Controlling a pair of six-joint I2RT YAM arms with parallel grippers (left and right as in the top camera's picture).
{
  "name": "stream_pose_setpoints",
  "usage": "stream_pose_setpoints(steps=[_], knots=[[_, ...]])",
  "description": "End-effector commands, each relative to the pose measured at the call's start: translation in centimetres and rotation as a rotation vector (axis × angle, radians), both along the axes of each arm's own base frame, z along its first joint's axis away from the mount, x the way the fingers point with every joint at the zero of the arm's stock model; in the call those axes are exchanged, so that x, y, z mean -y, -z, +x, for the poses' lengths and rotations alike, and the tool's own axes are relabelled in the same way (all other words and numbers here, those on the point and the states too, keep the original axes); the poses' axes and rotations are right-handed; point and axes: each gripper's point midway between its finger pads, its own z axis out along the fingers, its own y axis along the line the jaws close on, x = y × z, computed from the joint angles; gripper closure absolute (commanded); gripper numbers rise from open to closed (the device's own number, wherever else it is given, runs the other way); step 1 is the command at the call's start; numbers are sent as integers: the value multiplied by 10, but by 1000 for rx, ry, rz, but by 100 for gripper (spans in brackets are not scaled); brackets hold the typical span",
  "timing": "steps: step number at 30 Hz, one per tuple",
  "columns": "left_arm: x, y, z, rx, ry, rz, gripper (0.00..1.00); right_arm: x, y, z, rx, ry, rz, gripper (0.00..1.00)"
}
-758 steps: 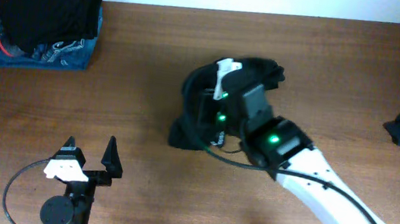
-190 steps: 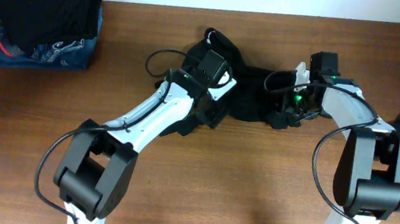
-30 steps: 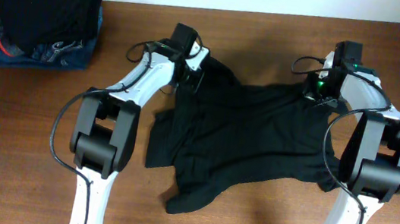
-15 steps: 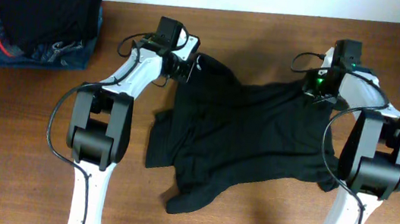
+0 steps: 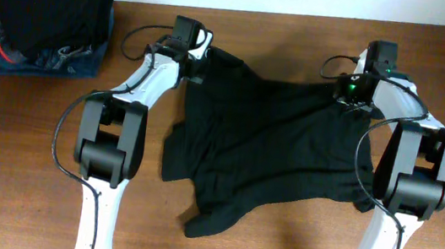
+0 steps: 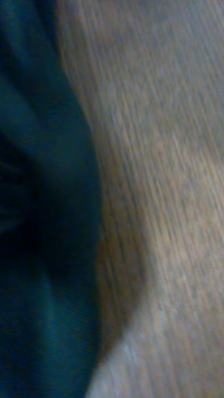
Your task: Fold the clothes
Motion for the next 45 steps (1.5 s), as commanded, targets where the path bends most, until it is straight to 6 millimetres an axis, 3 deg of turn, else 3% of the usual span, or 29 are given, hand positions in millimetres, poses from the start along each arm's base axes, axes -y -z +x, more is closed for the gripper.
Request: stream_pose_setpoints(steps=[1,6,7,8,10,12,14,16,17,19,20,23,26,28,29,30,33,36,40,45], knots=[[-80,60,-6,-94,-138,143,99,10,48,-20,-114,28,-43,73],[-117,58,3,-74,-207,135,99,10,48,-20,-114,28,-43,58],[-121,57,4,-70,-215,134,99,10,48,-20,-113,28,-44,53],[-125,54,6,-70,-221,133,99,10,48,-19,-109,28,-44,42],[-125,44,7,-76,-221,133,99,10,46,-15,-96,28,-45,32],[-114,12,11,-77,-200,125,99,12,38,-6,-69,29,-49,11],[-97,-21,11,-68,-166,94,99,13,27,2,-47,30,-51,1],[-58,-65,4,-63,-72,-16,99,15,5,14,-15,31,-55,1],[-47,-75,0,-63,-44,-47,99,15,-2,16,-8,31,-56,1],[-6,-98,-22,-99,61,-157,99,17,-31,27,15,32,-60,1],[5,-99,-30,-123,86,-179,99,17,-41,29,17,31,-60,1],[39,-88,-60,-228,165,-229,99,17,-70,31,7,31,-58,1],[62,-67,-74,-283,206,-213,99,16,-83,22,-35,30,-53,0],[72,-51,-79,-312,223,-203,99,14,-85,11,-78,29,-47,13],[76,-38,-82,-335,227,-193,99,13,-83,4,-110,28,-43,26],[77,-28,-85,-353,228,-187,99,12,-81,-2,-135,27,-40,35],[76,7,-89,-409,220,-173,99,11,-78,-12,-177,26,-34,49],[72,31,-85,-416,207,-145,99,11,-78,-14,-187,25,-33,49],[66,49,-73,-383,189,-118,99,10,-77,-19,-205,25,-30,49],[56,56,-61,-353,165,-110,99,9,-76,-22,-218,25,-29,49]])
